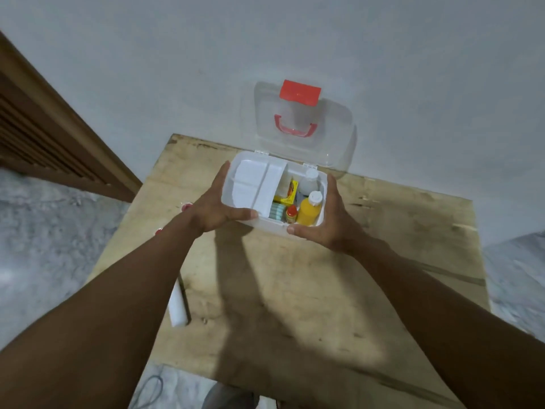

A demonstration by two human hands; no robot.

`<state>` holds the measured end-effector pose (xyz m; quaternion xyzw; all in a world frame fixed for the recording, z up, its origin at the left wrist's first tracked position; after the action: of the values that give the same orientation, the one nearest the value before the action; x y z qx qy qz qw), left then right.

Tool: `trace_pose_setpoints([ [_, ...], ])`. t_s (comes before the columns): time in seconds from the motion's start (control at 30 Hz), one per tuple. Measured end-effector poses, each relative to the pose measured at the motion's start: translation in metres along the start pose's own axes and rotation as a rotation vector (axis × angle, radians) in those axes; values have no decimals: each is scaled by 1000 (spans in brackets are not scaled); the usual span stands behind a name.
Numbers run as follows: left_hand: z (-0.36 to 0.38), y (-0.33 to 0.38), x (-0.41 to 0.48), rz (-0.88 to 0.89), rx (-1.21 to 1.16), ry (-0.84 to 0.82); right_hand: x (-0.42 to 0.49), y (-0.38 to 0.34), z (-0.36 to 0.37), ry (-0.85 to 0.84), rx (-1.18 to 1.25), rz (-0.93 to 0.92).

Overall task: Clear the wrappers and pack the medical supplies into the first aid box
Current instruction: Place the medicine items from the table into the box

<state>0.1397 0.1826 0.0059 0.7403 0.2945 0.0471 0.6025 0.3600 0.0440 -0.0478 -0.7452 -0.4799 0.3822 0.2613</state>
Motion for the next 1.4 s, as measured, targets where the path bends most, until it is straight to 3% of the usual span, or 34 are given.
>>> trace_pose_setpoints([
  [0.13,8,2,-7,-88,-13,69,1,2,0,-12,-10,19],
  [0.2,15,4,-18,-155,7,189,2,3,-3,-12,-12,30],
  [0.37,44,-2,-73,-101,144,504,-6,-12,-7,-18,12,-55],
  [0.47,64,-21,-112,-213,236,666,-13,-21,-9,-41,21,-125],
  [0.63,72,-57,-169,-452,369,862,-15,-21,-8,-75,-19,-59],
  [0.7,69,-72,-184,-530,412,864,-14,-21,-8,-82,-24,-26],
  [0.8,69,-88,-188,-621,487,741,-16,-23,-7,-114,-32,28],
  [0.97,71,-91,-175,-591,605,723,-15,-21,-8,-145,-42,86],
  [1.17,64,-111,-160,-711,497,759,-16,-23,-6,-140,-26,48],
  [1.4,71,-114,-150,-772,767,751,-11,-19,-6,-120,-19,1],
])
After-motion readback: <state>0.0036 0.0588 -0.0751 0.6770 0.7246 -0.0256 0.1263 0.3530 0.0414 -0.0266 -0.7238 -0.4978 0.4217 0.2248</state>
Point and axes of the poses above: each hand's wrist, its own x-axis towards the middle knuckle, its own z-axis out of the palm, y = z × x, the point moved 3 cm from there along x, towards the middle knuckle, and after that the axes turned 11 degrees about -y, right-handed, at the moved point
